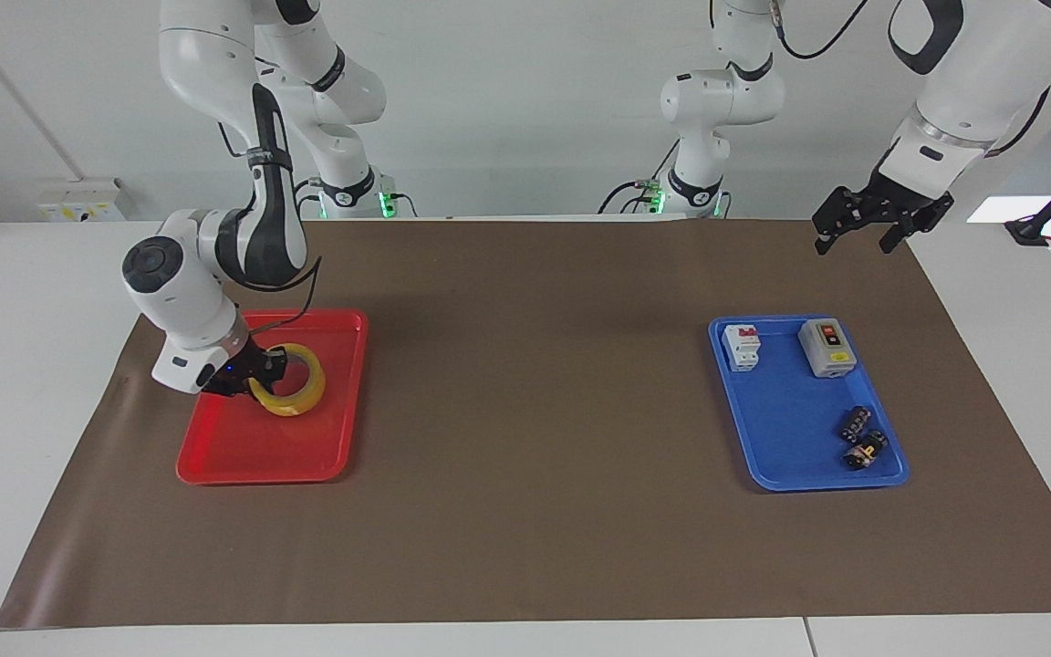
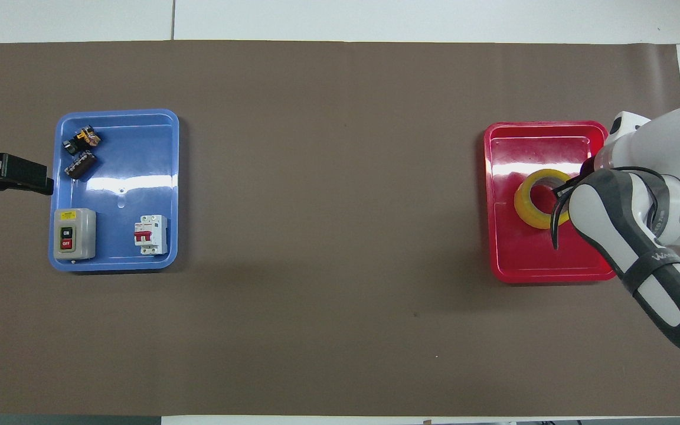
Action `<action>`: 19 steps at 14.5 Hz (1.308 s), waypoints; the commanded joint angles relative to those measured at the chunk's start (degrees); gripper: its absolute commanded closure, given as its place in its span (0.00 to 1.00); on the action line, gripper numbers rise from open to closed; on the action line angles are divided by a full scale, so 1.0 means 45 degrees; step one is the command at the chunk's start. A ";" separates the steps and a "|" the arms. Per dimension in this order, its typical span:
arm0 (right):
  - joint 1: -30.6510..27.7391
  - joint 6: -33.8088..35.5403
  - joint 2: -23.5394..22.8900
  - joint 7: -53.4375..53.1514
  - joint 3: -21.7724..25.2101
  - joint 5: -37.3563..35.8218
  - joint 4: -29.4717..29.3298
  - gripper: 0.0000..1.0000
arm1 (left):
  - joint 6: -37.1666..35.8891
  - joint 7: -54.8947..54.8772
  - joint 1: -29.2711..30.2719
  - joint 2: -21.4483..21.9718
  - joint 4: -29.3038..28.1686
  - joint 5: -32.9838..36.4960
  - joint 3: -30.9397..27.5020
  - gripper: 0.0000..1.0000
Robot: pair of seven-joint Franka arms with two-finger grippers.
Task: Place and move tape with both arms
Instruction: 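Lower the tape into the red tray and open the right gripper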
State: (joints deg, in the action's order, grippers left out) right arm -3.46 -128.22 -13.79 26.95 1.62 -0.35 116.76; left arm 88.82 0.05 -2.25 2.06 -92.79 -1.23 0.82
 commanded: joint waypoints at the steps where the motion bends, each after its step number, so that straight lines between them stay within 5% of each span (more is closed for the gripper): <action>1: -0.0129 -0.0566 0.0564 0.0124 -0.0107 -0.0040 0.0770 1.00 | -0.0245 -0.0128 0.0149 -0.0028 0.0111 0.0078 0.0090 0.00; 8: -0.0266 -0.1057 0.0701 0.0203 -0.0068 -0.0040 0.1280 1.00 | -0.0245 -0.0148 0.0130 -0.0028 0.0111 0.0078 0.0090 0.00; 9: -0.0246 -0.1077 0.0701 0.0145 -0.0087 -0.0040 0.1280 0.80 | -0.0245 -0.0129 0.0149 -0.0028 0.0111 0.0078 0.0090 0.00; 10: -0.0265 -0.1077 0.0701 0.0105 -0.0068 -0.0040 0.1280 0.28 | -0.0245 -0.0128 0.0130 -0.0028 0.0111 0.0078 0.0090 0.00; 11: -0.0285 -0.1057 0.0701 0.0066 -0.0067 -0.0040 0.1261 0.00 | -0.0245 -0.0128 0.0149 -0.0028 0.0111 0.0078 0.0090 0.00; 19: 0.0513 -0.0025 0.1694 -0.3029 -0.0146 -0.0078 -0.0027 0.00 | -0.0245 -0.0129 0.0149 -0.0028 0.0111 0.0078 0.0090 0.00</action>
State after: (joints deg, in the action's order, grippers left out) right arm -2.91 -130.86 -8.70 20.02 1.37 -0.34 117.71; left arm 88.82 0.05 -2.25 2.06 -92.78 -1.23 0.82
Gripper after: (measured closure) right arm 0.000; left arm 0.000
